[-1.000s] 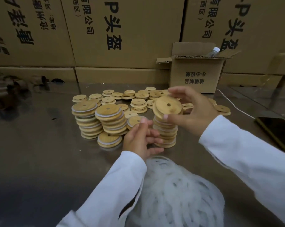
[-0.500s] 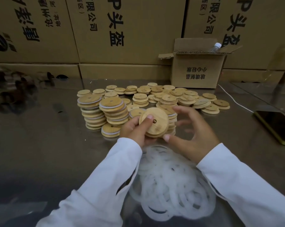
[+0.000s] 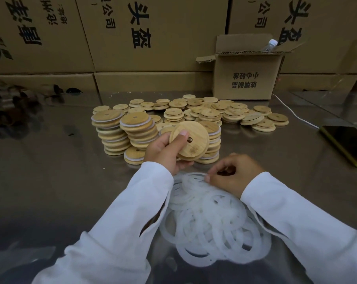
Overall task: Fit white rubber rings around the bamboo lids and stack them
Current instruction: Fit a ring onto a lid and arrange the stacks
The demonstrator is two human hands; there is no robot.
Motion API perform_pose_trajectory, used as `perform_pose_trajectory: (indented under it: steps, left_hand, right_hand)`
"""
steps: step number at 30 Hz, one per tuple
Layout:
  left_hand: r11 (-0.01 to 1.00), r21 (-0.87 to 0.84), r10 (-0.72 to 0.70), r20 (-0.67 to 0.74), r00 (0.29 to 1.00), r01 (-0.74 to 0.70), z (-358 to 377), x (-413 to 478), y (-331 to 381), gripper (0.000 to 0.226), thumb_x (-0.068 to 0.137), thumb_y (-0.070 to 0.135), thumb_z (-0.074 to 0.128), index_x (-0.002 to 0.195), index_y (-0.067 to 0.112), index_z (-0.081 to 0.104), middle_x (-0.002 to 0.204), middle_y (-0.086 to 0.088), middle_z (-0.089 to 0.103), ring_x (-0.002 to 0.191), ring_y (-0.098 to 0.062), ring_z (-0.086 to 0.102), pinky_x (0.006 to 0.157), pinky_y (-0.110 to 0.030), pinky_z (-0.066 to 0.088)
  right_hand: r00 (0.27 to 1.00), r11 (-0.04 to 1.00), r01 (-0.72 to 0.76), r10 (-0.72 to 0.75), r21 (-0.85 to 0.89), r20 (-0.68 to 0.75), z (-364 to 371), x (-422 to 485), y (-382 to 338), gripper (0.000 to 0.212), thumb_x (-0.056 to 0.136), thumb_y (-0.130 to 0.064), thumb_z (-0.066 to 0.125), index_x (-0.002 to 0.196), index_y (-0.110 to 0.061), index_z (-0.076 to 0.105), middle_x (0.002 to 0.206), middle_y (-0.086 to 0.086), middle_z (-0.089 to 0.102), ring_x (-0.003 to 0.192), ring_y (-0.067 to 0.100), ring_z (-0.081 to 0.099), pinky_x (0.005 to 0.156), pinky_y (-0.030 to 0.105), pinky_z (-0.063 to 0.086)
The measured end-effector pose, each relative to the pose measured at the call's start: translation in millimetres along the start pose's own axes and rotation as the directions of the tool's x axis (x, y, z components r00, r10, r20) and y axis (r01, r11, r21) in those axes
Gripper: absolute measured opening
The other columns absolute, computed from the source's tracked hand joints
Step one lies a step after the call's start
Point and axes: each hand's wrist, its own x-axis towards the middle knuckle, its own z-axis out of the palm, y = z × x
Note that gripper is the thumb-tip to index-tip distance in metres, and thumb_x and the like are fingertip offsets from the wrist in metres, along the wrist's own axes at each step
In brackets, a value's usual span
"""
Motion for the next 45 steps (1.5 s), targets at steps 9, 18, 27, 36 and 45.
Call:
perform_pose_trajectory:
  steps: [9, 18, 27, 36, 45]
  left_hand:
    - [0.999, -0.011, -0.031, 0.006, 0.999, 0.032, -0.9, -1.4, -0.2, 0.031, 0.086, 0.021, 0.06, 0.06, 0.028, 0.074, 0.069, 0.005, 0.071, 0.068, -0.015, 0.07, 0.05, -0.025, 0.054]
    - [0.988, -0.11, -0.116, -0.051, 0.992, 0.11, 1.5, 0.7, -1.1, 0.011, 0.089, 0.018, 0.057, 0.081, 0.016, 0.064, 0.102, -0.012, 0.062, 0.097, -0.033, 0.06, 0.048, -0.031, 0.055]
    - [0.982, -0.108, -0.156, 0.002, 0.988, 0.156, 2.2, -3.2, 2.1, 0.013, 0.089, 0.014, 0.056, 0.08, 0.011, 0.065, 0.065, -0.005, 0.071, 0.059, -0.019, 0.069, 0.047, -0.032, 0.056]
    - [0.93, -0.047, -0.351, 0.18, 0.919, 0.364, 10.3, -8.6, 5.8, 0.046, 0.09, 0.05, 0.039, 0.108, 0.012, 0.059, 0.1, -0.017, 0.067, 0.062, -0.028, 0.07, 0.046, -0.034, 0.056]
    - [0.978, -0.003, -0.203, 0.179, 0.963, 0.207, 12.2, -14.3, 1.9, 0.015, 0.09, 0.022, 0.052, 0.087, 0.017, 0.066, 0.089, -0.015, 0.068, 0.072, -0.031, 0.068, 0.049, -0.031, 0.056]
  right_hand:
    - [0.998, 0.969, -0.001, -0.013, 0.246, 0.056, -6.2, -3.5, -5.9, 0.019, 0.07, -0.018, 0.078, 0.06, -0.025, 0.064, 0.066, -0.01, 0.063, 0.065, 0.004, 0.058, 0.066, 0.013, 0.045]
    - [0.966, 0.876, 0.105, -0.202, 0.471, 0.162, -34.0, -6.2, -10.7, 0.014, 0.051, -0.027, 0.073, 0.061, -0.017, 0.068, 0.062, -0.004, 0.066, 0.061, 0.006, 0.06, 0.063, 0.015, 0.05]
    - [0.977, 0.673, 0.096, -0.206, 0.734, 0.061, -34.2, -4.7, -14.2, 0.004, 0.054, -0.022, 0.067, 0.056, -0.019, 0.069, 0.056, -0.006, 0.062, 0.054, 0.003, 0.057, 0.054, 0.013, 0.046]
    - [0.995, 0.669, 0.01, 0.068, 0.743, -0.075, -22.1, -4.3, -19.0, 0.004, 0.066, -0.018, 0.072, 0.063, -0.017, 0.069, 0.061, -0.001, 0.068, 0.054, 0.009, 0.06, 0.051, 0.016, 0.047]
    - [0.983, 0.696, 0.033, 0.108, 0.718, -0.15, -21.4, -7.5, -25.1, 0.015, 0.075, -0.011, 0.07, 0.062, -0.019, 0.068, 0.054, -0.006, 0.065, 0.045, 0.002, 0.055, 0.046, 0.012, 0.043]
